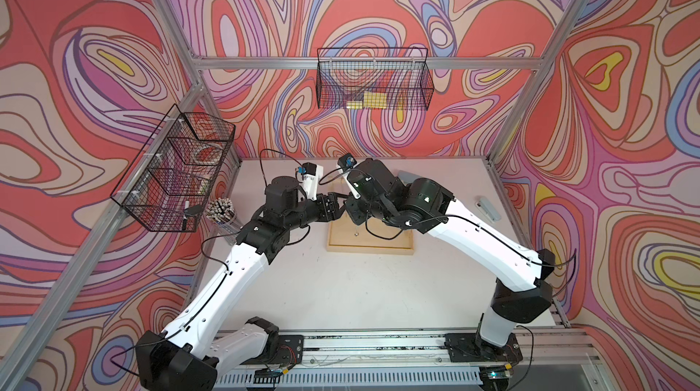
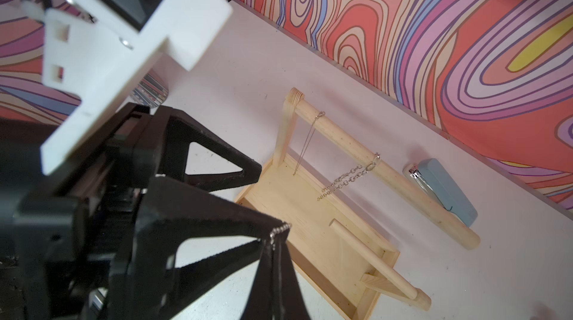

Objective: Hang the necklace on the jewelry display stand
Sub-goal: Pick up the necklace from the center of the board.

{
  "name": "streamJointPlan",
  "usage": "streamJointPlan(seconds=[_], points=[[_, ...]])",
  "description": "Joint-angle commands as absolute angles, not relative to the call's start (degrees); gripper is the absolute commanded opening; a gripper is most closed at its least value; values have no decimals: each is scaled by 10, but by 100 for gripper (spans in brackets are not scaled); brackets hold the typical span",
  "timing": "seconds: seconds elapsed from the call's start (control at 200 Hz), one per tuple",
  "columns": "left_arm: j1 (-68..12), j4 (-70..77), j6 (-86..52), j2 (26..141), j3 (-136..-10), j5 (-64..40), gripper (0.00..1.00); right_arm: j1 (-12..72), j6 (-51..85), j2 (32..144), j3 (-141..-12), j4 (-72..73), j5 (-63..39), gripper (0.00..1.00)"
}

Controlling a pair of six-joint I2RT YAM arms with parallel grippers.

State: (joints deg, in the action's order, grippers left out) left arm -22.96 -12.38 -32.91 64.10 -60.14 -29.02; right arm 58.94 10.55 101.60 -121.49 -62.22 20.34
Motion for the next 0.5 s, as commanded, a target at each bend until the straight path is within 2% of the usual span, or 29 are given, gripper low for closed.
streamJointPlan(seconds=[0.0,0.491], points=[[-238,-111,-312,647,-619,-303,66,586,104,1003,-1211,-610,209,0],[-250,-121,-307,653,-624,-296,66,576,105,997,-1212,-612,215,0]])
